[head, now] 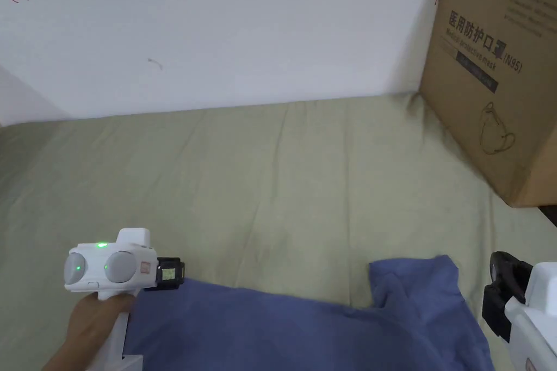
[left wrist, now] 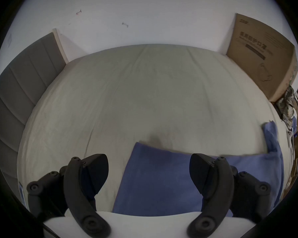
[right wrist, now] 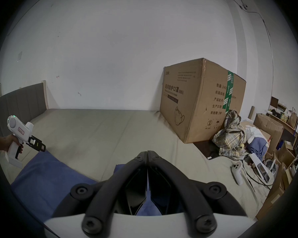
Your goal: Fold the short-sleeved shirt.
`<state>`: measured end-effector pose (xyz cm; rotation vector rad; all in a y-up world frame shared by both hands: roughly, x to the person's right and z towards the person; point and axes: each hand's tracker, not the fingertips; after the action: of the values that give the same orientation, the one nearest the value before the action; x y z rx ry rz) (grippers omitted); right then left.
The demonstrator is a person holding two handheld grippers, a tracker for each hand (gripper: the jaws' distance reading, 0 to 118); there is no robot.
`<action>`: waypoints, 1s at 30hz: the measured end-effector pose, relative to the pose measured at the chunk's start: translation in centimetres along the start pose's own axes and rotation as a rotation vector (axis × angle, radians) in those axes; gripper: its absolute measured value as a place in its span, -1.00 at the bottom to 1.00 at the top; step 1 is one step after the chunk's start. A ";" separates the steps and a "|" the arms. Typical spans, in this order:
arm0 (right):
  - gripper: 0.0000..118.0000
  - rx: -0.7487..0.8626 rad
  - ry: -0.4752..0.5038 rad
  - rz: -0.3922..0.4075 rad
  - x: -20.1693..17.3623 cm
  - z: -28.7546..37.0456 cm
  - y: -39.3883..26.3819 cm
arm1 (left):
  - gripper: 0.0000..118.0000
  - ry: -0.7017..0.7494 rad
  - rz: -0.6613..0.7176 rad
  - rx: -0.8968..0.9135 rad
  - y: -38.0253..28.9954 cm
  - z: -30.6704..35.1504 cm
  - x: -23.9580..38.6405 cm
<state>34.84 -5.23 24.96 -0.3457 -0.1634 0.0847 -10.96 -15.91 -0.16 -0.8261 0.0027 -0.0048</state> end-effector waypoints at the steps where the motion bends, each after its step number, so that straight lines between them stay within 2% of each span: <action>1: -1.00 -0.008 -0.002 0.000 0.0 -0.5 -0.3 | 0.71 0.004 0.004 -0.019 -0.1 -1.0 -0.1; 3: -1.00 -0.028 -0.005 -0.001 0.2 -1.2 -0.8 | 0.71 0.025 0.005 -0.071 -0.4 -2.9 -0.1; 4: -1.00 -0.038 -0.006 -0.004 0.2 -1.5 -1.0 | 0.61 0.044 0.005 -0.094 -0.7 -4.0 -0.1; 6: -1.00 -0.052 -0.008 -0.008 0.5 -1.8 -1.4 | 0.28 0.041 0.013 -0.117 -1.2 -5.0 0.0; 7: -1.00 -0.063 -0.009 -0.011 0.6 -2.0 -1.6 | 0.23 0.029 -0.016 -0.119 -1.4 -4.7 -0.2; 8: -1.00 -0.082 -0.005 -0.018 0.8 -2.3 -1.7 | 0.04 0.089 -0.008 -0.083 -1.4 -4.2 -0.2; 9: -1.00 -0.100 -0.002 -0.023 1.0 -2.5 -1.8 | -0.24 0.072 -0.011 -0.085 -1.3 -4.0 -0.1; 10: -0.99 -0.126 0.001 -0.048 1.6 -2.6 -2.2 | -0.75 0.062 -0.025 -0.073 -1.3 -3.6 0.1; 11: -0.92 -0.160 0.006 -0.077 1.9 -3.0 -2.4 | -1.00 0.034 -0.046 -0.121 -1.5 -3.1 0.5; 12: -0.72 -0.196 0.011 -0.100 2.2 -3.4 -2.6 | -1.00 0.025 -0.072 -0.121 -1.6 -2.7 0.9; 14: 0.03 -0.276 0.003 -0.139 3.1 -4.3 -3.5 | -1.00 0.047 -0.090 -0.119 -1.5 -1.6 1.2; 15: 0.39 -0.319 0.001 -0.156 3.4 -4.9 -3.8 | -1.00 0.011 -0.059 -0.145 -1.7 -0.8 1.2; 16: 0.61 -0.372 0.022 -0.177 3.7 -5.7 -4.3 | -1.00 -0.004 -0.029 -0.095 -1.4 0.3 1.2; 17: 0.69 -0.409 0.026 -0.201 4.1 -6.5 -5.0 | -1.00 -0.014 -0.017 -0.067 -1.3 1.5 1.1; 18: 0.69 -0.454 0.036 -0.205 4.4 -7.3 -5.7 | -1.00 -0.023 -0.004 -0.042 -1.2 2.4 1.0; 19: 0.85 -0.504 0.032 -0.216 4.6 -8.2 -6.5 | -1.00 -0.033 0.009 -0.015 -1.1 3.4 0.9; 22: 0.82 -0.577 0.028 -0.190 4.9 -10.7 -8.9 | -1.00 -0.061 0.050 0.064 -0.9 6.9 1.3; 24: 0.72 -0.643 0.037 -0.162 4.7 -12.5 -10.2 | -1.00 -0.080 0.076 0.116 -0.7 8.4 1.3; 26: 0.31 -0.692 0.037 -0.143 4.7 -13.8 -11.7 | -1.00 -0.099 0.104 0.171 -0.5 9.6 1.3; 28: -0.22 -0.718 0.059 -0.126 4.3 -14.7 -12.5 | -1.00 -0.118 0.130 0.222 -0.3 10.4 1.3; 29: -0.28 -0.727 0.058 -0.115 4.1 -14.9 -12.7 | -1.00 -0.128 0.144 0.250 -0.3 10.7 1.3; 30: -0.45 -0.724 0.057 -0.098 3.8 -14.8 -12.9 | -1.00 -0.136 0.156 0.274 -0.4 11.0 1.4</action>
<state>41.90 -21.82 16.19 -1.0597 -0.1498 -0.0864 -9.55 -8.10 7.58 -0.5493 -0.0608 0.1944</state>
